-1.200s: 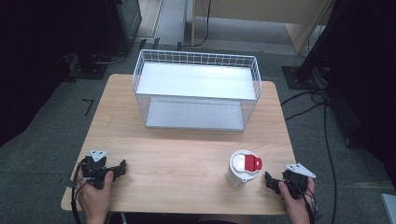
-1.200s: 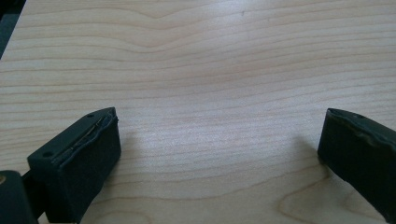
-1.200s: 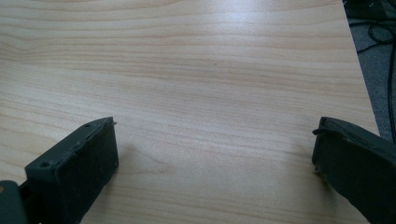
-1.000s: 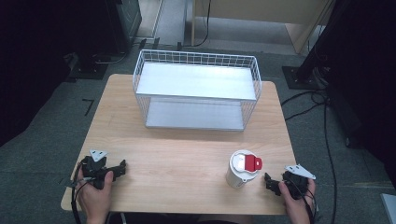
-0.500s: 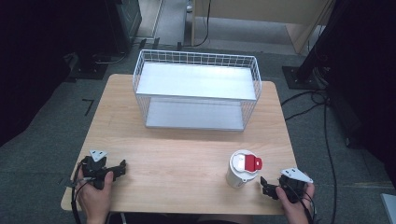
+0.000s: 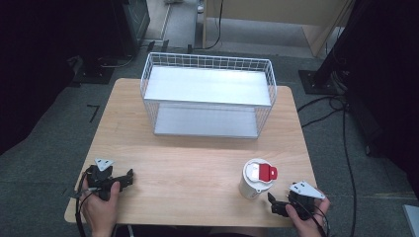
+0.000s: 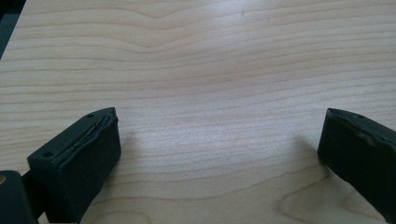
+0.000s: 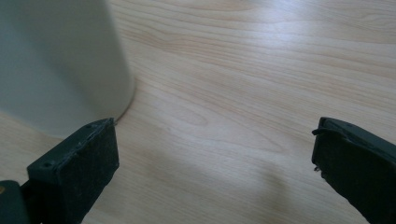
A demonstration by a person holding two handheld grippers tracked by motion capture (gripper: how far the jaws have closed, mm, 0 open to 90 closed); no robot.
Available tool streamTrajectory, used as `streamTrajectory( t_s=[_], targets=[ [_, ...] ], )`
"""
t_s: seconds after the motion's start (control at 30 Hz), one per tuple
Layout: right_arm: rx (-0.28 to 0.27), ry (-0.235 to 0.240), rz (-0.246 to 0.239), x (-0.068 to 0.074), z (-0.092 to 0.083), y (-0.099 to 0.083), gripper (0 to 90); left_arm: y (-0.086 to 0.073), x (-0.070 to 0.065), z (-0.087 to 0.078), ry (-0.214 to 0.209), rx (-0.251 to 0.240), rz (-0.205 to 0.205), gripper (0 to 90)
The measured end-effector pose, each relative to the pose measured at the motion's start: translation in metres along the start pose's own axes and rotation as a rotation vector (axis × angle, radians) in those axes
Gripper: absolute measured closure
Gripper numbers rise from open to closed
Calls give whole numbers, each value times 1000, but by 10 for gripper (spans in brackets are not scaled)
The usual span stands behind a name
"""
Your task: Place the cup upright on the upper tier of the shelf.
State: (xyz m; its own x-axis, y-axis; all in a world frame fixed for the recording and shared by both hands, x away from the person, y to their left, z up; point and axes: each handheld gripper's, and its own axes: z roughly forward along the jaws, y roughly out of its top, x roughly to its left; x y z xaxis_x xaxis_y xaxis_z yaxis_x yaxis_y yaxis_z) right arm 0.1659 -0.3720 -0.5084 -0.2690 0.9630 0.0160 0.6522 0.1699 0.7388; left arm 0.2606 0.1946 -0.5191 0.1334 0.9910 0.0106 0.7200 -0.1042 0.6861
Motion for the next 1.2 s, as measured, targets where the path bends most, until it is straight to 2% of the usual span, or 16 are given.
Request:
streamTrajectory(
  t_s=[0.2, 0.33, 0.4, 0.5, 0.53, 0.73, 0.97, 1.13, 1.2],
  targets=[
    [-12, 33, -25, 7, -3, 1, 7, 0, 0, 0, 0, 1, 2, 0],
    [-24, 77, -39, 12, -4, 3, 16, 0, 0, 0, 0, 0, 0, 0],
    [-31, 79, -50, 16, -4, 3, 49, 0, 0, 0, 0, 0, 0, 0],
    [-36, 88, -58, 20, -5, 3, 53, 0, 0, 0, 0, 0, 0, 0],
    [-45, 107, -73, 23, -5, 4, 53, 0, 0, 0, 0, 0, 0, 0],
    [-54, 145, -88, 30, -4, 7, 60, 0, 0, 0, 0, 0, 1, 0],
    [-84, 180, -84, 36, -5, 11, 88, 0, 0, 0, 0, 0, 0, 0],
    [-110, 227, -68, 42, -4, 16, 100, 0, 0, 0, 0, 0, 0, 0],
    [-111, 229, -66, 43, -3, 16, 101, 0, 0, 0, 0, 0, 0, 0]
  ],
)
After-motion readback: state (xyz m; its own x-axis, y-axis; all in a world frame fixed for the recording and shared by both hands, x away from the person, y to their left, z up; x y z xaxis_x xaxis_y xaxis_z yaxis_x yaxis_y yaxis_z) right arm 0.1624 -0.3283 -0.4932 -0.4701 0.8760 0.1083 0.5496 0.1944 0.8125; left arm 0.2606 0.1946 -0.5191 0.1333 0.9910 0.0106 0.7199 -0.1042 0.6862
